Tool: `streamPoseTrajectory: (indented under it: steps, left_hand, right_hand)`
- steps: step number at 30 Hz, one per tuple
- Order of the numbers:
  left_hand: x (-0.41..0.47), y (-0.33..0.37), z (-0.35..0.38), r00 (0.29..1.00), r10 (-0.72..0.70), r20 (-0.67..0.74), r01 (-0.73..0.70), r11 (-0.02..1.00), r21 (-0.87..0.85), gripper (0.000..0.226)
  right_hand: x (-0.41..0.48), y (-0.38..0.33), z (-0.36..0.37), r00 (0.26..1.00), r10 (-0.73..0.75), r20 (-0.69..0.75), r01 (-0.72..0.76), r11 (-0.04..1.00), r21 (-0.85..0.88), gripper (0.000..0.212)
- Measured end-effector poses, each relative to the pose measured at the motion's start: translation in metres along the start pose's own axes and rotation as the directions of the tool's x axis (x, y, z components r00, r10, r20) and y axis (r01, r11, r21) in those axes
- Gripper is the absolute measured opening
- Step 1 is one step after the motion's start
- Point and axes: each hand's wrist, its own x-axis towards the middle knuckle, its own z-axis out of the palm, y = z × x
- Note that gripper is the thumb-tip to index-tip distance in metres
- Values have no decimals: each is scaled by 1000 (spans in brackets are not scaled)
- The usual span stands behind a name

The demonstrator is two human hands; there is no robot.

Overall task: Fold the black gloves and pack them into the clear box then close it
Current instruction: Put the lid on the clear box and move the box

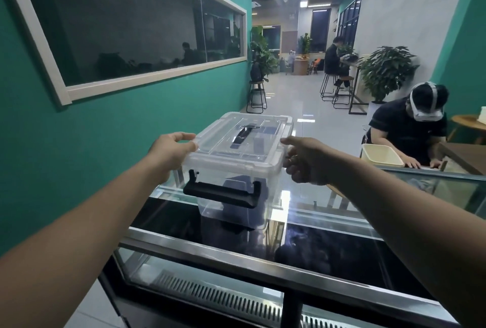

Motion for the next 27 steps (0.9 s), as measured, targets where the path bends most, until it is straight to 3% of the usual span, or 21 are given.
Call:
streamPoseTrajectory:
  steps: [2,5,8,14,18,27]
  left_hand:
    - [5,-4,-11,999,-35,-2,35,998,-45,22]
    - [13,-15,-24,994,-88,-57,77,981,-176,54]
    - [10,-24,-34,987,-106,-121,68,957,-283,66]
    - [-10,-55,-51,962,-161,-221,99,958,-268,51]
    - [-25,-69,-57,957,-263,-125,199,905,-376,40]
    - [-55,-75,-55,944,-327,46,311,835,-453,28]
  right_hand:
    - [-1,3,7,996,22,85,-25,999,29,38]
    - [-9,12,23,982,32,186,-47,996,76,36]
    - [-20,17,44,971,30,238,-68,986,151,36]
    - [-43,28,101,954,-23,298,-85,936,343,37]
    - [-47,35,140,950,-79,303,-65,897,437,38]
    - [-44,33,199,929,-134,346,-87,828,555,43]
